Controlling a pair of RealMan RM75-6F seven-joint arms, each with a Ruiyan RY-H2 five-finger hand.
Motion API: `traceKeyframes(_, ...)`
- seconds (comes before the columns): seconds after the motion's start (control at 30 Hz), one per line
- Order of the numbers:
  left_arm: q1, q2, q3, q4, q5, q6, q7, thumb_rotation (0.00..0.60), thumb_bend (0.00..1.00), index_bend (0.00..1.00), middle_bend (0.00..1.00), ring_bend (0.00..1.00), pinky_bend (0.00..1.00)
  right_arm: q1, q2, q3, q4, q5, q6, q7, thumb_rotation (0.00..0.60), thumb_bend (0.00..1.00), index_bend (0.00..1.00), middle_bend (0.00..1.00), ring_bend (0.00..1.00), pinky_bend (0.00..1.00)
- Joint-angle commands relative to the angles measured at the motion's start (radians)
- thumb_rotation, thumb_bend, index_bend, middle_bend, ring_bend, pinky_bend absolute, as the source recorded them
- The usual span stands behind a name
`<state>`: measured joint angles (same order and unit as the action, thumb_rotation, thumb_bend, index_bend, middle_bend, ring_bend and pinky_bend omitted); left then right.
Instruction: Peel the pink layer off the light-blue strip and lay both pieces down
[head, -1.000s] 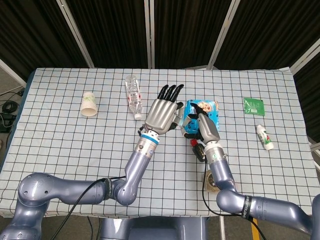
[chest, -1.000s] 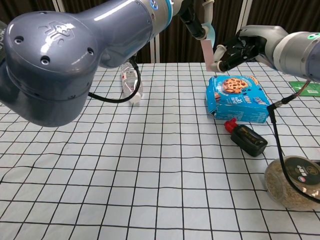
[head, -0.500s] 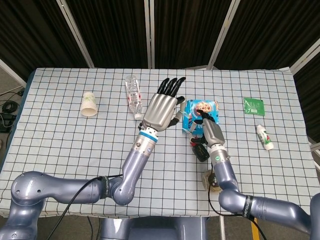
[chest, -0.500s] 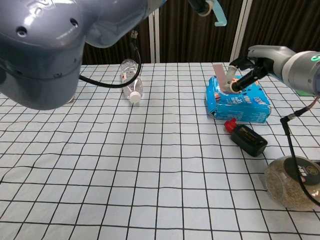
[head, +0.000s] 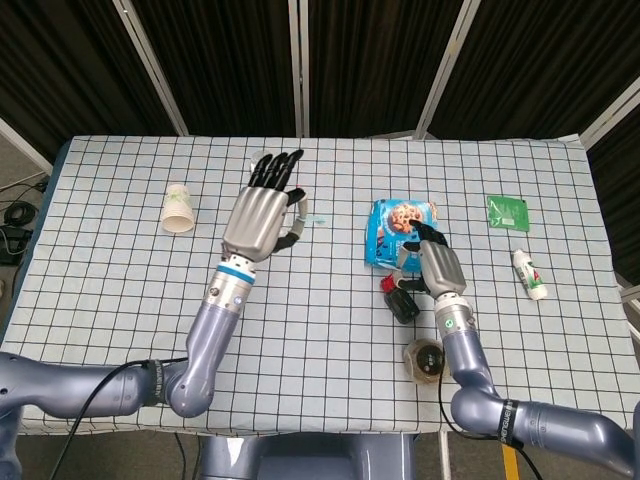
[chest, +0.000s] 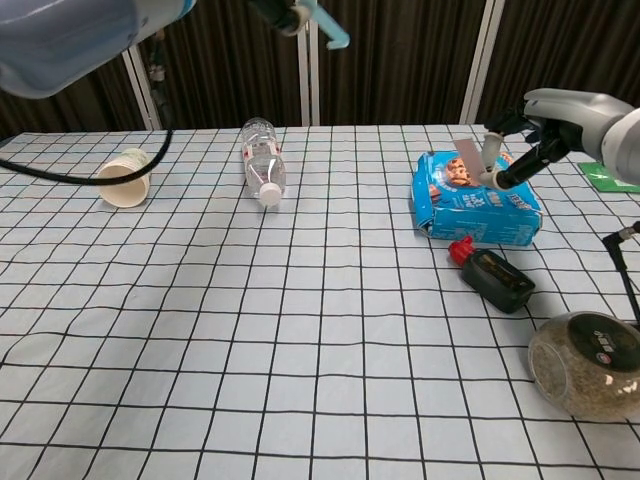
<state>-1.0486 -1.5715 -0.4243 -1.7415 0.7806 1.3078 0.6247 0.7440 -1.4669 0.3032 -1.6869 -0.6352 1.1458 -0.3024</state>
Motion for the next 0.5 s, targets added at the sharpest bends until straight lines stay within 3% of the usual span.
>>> traceKeyframes(0.03, 0.102, 0.060, 0.120, -0.037, 0.008, 0.026, -0.015, 0.600, 0.49, 0.75, 0.00, 0.00, 0.00, -0.034, 0.021, -0.056, 0.027, -0.091, 0.008, 0.003, 0.600, 0.14, 0.44, 0.04, 0.00, 0.00)
traceKeyframes(0.07, 0.116, 0.073, 0.137, -0.046, 0.016, 0.025, -0.018, 0.600, 0.28, 0.55, 0.00, 0.00, 0.00, -0.040, 0.025, -0.062, 0.029, -0.108, 0.006, 0.012, 0.600, 0.05, 0.34, 0.03, 0.00, 0.00)
traceKeyframes(0.1, 0.133, 0.091, 0.160, -0.054, 0.021, 0.017, -0.020, 0.600, 0.18, 0.43, 0.00, 0.00, 0.00, -0.048, 0.030, -0.070, 0.034, -0.132, 0.005, 0.021, 0.600, 0.02, 0.29, 0.02, 0.00, 0.00)
traceKeyframes(0.13, 0.154, 0.113, 0.187, -0.063, 0.026, 0.004, -0.028, 0.600, 0.03, 0.20, 0.00, 0.00, 0.00, -0.058, 0.037, -0.081, 0.041, -0.165, 0.007, 0.031, 0.600, 0.00, 0.23, 0.02, 0.00, 0.00)
traceKeyframes(0.17, 0.177, 0.131, 0.208, -0.066, 0.034, -0.004, -0.047, 0.600, 0.00, 0.04, 0.00, 0.00, 0.00, -0.069, 0.043, -0.093, 0.045, -0.196, 0.010, 0.040, 0.600, 0.00, 0.21, 0.01, 0.00, 0.00)
traceKeyframes(0.2, 0.195, 0.142, 0.221, -0.066, 0.047, -0.005, -0.066, 0.600, 0.00, 0.00, 0.00, 0.00, 0.00, -0.077, 0.049, -0.100, 0.045, -0.219, 0.014, 0.048, 0.600, 0.00, 0.19, 0.01, 0.00, 0.00)
traceKeyframes(0.5, 0.327, 0.220, 0.302, -0.060, 0.201, 0.034, -0.208, 0.600, 0.00, 0.00, 0.00, 0.00, 0.00, -0.178, 0.143, -0.167, 0.025, -0.456, 0.090, 0.156, 0.600, 0.00, 0.16, 0.00, 0.00, 0.00)
